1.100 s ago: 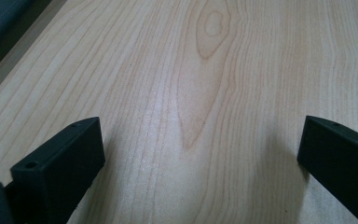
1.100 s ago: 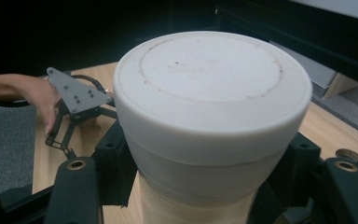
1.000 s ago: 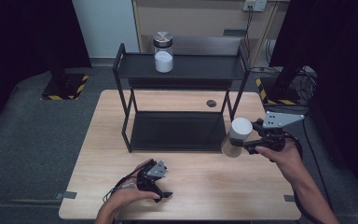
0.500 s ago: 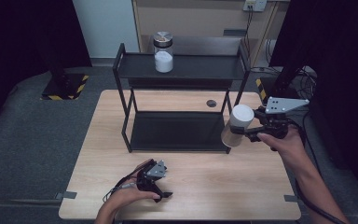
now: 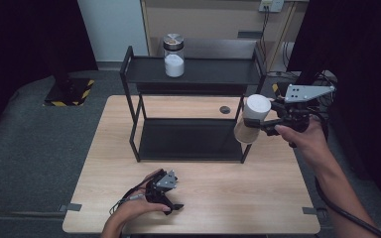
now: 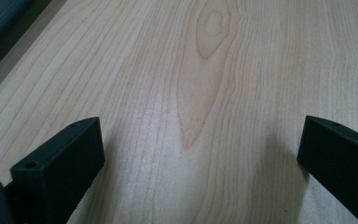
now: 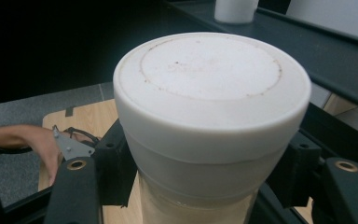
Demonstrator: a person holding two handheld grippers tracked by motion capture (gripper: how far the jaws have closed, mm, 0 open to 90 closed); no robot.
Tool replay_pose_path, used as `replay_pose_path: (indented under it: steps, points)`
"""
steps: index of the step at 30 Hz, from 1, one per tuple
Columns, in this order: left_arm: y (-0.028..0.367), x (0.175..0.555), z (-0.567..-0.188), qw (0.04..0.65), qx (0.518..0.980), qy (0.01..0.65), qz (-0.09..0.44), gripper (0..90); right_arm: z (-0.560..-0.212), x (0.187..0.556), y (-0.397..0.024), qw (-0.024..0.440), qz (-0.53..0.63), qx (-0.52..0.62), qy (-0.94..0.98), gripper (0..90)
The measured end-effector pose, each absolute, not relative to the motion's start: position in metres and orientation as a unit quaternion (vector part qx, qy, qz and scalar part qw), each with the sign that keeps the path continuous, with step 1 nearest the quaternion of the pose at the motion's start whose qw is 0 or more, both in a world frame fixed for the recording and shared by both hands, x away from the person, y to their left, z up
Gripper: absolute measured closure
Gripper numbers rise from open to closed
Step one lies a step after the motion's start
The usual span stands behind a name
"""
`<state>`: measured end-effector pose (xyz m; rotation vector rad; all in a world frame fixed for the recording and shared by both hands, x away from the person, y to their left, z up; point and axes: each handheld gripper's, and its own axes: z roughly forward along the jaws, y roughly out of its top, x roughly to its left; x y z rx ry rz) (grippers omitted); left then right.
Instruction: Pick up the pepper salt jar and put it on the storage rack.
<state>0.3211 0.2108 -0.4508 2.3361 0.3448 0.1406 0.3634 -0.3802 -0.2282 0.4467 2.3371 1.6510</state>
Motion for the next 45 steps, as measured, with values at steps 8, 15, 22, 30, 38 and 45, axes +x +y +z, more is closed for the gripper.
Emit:
replay_pose_path:
  steps: [8, 15, 22, 30, 38, 45]
  points:
    - [0.211, 0.321, -0.451, 0.379, 0.914, 0.135, 0.055, 0.0, -0.196, 0.366, -0.371, 0.127, 0.565, 0.144, 0.802, 36.6]
    - [0.211, 0.321, -0.451, 0.379, 0.914, 0.135, 0.055, 0.0, -0.177, 0.375, -0.361, 0.122, 0.569, 0.135, 0.802, 36.6]
    - [0.211, 0.321, -0.451, 0.379, 0.914, 0.135, 0.055, 0.0, -0.161, 0.385, -0.351, 0.124, 0.569, 0.130, 0.803, 36.6]
    - [0.211, 0.321, -0.451, 0.379, 0.914, 0.135, 0.055, 0.0, -0.139, 0.405, -0.339, 0.131, 0.569, 0.133, 0.801, 36.6]
    - [0.211, 0.321, -0.450, 0.376, 0.915, 0.134, 0.056, 0.0, -0.128, 0.422, -0.329, 0.133, 0.577, 0.135, 0.795, 36.6]
    - [0.210, 0.321, -0.450, 0.377, 0.915, 0.134, 0.056, 0.0, -0.122, 0.439, -0.317, 0.135, 0.577, 0.140, 0.793, 36.6]
